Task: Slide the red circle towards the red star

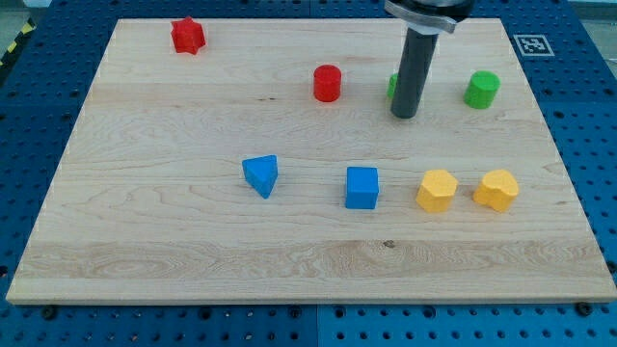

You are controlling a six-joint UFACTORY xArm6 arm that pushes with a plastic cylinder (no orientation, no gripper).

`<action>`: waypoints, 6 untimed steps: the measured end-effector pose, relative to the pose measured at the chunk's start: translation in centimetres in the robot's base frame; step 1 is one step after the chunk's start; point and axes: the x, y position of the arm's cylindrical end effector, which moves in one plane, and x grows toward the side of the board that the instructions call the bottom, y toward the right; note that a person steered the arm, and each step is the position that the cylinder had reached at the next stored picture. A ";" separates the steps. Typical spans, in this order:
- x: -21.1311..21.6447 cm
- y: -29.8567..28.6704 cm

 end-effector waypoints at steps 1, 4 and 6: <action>-0.1 -1.5; -3.7 -10.2; -6.5 -16.0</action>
